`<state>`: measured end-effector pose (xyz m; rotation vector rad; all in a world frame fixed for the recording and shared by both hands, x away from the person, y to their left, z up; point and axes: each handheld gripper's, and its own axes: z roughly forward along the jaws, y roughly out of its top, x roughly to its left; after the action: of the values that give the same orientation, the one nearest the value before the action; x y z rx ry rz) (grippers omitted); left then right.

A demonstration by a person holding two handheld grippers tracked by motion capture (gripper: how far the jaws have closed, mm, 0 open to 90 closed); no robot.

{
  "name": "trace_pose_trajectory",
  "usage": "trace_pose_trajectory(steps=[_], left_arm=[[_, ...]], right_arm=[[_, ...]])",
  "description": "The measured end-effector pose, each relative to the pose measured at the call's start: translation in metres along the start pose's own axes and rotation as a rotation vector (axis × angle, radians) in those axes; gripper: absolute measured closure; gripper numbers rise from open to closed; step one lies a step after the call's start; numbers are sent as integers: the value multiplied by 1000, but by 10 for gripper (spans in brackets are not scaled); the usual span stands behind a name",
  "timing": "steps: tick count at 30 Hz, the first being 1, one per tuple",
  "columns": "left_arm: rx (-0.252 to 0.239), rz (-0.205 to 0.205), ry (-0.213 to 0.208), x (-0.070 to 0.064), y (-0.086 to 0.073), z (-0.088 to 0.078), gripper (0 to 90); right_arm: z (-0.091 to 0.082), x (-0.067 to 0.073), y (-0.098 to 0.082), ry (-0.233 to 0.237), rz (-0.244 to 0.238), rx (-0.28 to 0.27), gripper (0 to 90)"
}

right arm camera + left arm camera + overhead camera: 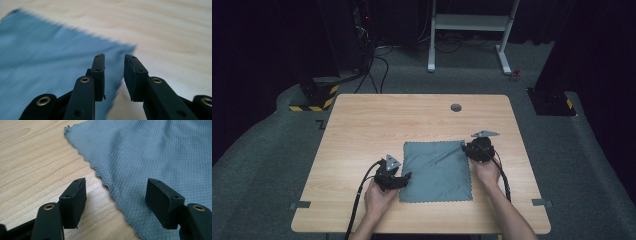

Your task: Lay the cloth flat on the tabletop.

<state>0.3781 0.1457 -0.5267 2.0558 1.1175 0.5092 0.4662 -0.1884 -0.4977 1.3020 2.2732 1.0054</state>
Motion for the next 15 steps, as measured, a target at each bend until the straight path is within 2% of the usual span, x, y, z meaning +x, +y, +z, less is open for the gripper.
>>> trace_pose_trajectory(steps=[5,7,8,9,12,15], left_arm=[[1,-1,-4,0,0,0,321],[8,16,-3,0,0,0,281],[8,9,-7,0,0,0,274],[8,10,-8,0,0,0,270],[9,16,-5,0,-1,-1,270],[9,16,-11,0,-1,-1,269]], right_arm=[[-36,35,-42,66,-135,-2,716],[-42,45,-57,72,-181,12,719],[-44,49,-64,66,-202,17,719],[-45,50,-70,65,-211,24,718],[-48,47,-79,86,-175,12,703],[-49,49,-81,74,-193,8,690]])
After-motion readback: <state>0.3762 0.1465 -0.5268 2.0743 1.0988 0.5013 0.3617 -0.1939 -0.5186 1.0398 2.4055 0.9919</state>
